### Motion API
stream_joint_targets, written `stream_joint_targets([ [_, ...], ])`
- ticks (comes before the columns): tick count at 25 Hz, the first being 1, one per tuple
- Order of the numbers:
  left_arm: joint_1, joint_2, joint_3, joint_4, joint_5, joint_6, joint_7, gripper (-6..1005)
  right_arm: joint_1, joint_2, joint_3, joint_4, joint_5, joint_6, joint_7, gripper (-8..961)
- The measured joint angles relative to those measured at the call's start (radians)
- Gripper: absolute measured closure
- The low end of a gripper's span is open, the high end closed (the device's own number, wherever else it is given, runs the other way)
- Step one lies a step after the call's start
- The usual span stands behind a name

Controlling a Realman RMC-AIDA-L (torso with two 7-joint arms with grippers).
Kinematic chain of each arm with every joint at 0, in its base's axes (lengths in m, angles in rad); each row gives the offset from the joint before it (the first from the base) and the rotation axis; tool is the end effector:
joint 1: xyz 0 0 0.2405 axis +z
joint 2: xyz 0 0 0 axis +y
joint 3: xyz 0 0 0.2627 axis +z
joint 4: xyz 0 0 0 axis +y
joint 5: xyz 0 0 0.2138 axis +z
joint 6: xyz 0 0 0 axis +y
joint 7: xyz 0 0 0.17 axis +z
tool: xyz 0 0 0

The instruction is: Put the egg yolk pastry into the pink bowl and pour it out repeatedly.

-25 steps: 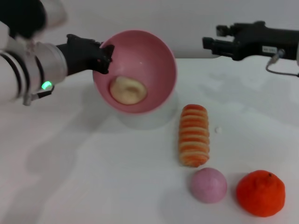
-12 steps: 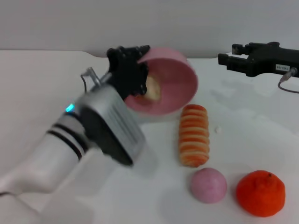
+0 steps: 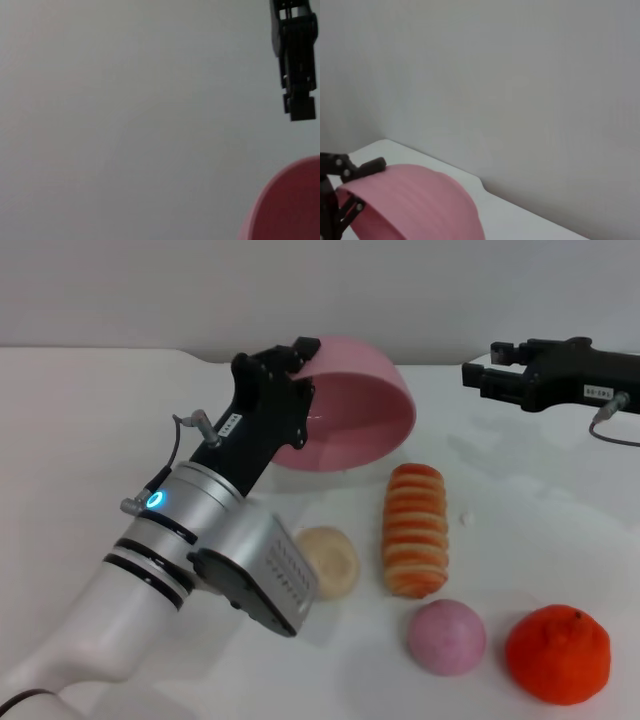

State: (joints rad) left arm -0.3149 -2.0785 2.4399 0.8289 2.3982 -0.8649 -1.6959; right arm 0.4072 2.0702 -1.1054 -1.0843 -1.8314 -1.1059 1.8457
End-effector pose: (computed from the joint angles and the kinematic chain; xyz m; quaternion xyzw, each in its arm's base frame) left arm -0.1796 0.3347 -0.1126 -0.7320 0.3332 -0.0171 0.5941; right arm 0.2279 0.4017 0.0118 -0.8981 0.2724 0.1996 0.2816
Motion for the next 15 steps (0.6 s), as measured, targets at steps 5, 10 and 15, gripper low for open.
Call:
stream_joint_targets([
  [5, -0.016, 0.000, -0.022, 0.032, -0.119, -0.009, -0.053, 1000, 0.003, 0.001, -0.004, 0.011, 0.000, 0.000, -0.020, 410],
  [10, 0.002, 0.011, -0.187, 0.257, -0.439, 0.182, -0.142, 1000, 0.015, 0.002, -0.015, 0.032, 0.000, -0.008, -0.021, 409],
  [15, 0.041, 0.017, -0.580, 0.447, -0.676, 0.822, -0.166, 1001, 0.040, 0.001, -0.070, 0.047, -0.008, -0.013, -0.018, 409],
])
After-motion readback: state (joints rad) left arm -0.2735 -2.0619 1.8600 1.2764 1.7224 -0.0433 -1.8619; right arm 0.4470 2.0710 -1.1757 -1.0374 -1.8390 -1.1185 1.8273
